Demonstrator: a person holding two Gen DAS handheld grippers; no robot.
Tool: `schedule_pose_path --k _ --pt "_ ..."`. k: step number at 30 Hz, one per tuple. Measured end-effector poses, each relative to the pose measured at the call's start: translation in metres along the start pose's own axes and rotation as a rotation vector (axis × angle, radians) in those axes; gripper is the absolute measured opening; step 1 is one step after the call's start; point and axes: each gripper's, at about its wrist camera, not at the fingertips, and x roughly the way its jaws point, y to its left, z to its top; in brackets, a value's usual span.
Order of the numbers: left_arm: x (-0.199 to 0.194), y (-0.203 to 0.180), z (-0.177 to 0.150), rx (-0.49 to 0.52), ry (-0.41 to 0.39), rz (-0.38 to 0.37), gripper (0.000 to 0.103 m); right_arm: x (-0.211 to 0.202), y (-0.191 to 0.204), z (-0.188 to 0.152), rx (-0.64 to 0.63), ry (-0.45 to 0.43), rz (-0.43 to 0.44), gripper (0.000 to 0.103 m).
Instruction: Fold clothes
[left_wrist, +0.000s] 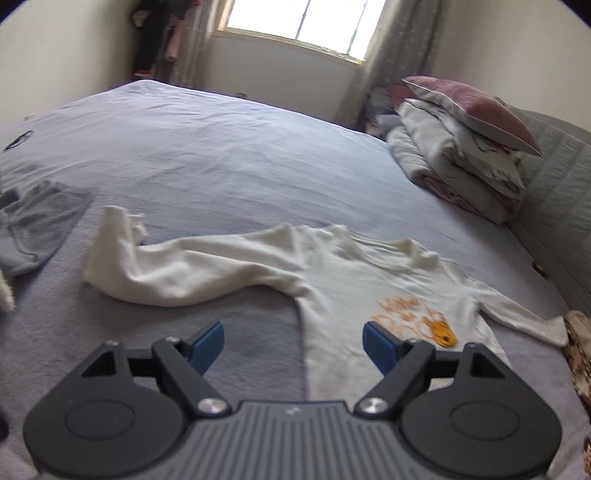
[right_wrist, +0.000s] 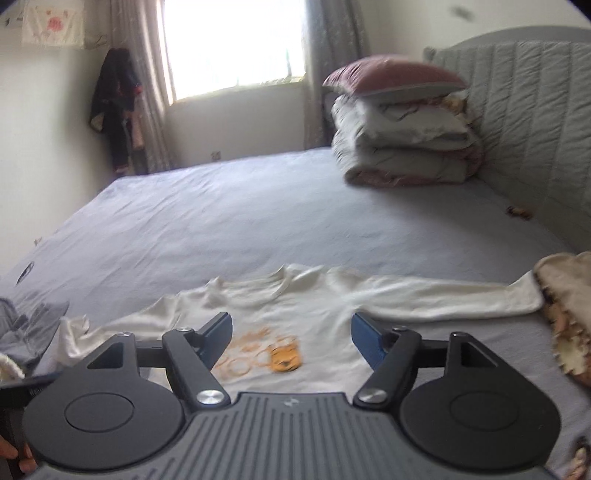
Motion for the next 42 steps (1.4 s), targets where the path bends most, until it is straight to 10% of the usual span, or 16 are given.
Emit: schedule_pose_path --k 15,27,29,31,42 --pt "0.074 0.093 0.012 0.002 -0.019 0.289 0.08 0.116 0.055 -0.041 -0.03 0.156 0.12 0.074" --pt "0.097 0.16 0.025 -0.326 -0.097 0.206 0.057 0.172 0.103 -0.051 -0.065 0.224 0.21 0.074" --pt "0.097 0.164 0.027 -0.337 -0.094 0.176 0.023 0.178 0.115 -0.054 -0.087 0.232 0.219 0.074" --pt "0.095 0.171 0.029 -0.373 -0.095 0.135 0.014 0.182 0.128 -0.052 -0.11 0.241 0.232 0.074" --pt "0.062 0.13 0.042 -0.23 -0.125 0.237 0.025 0.195 0.196 -0.013 -0.156 0.219 0.264 0.074"
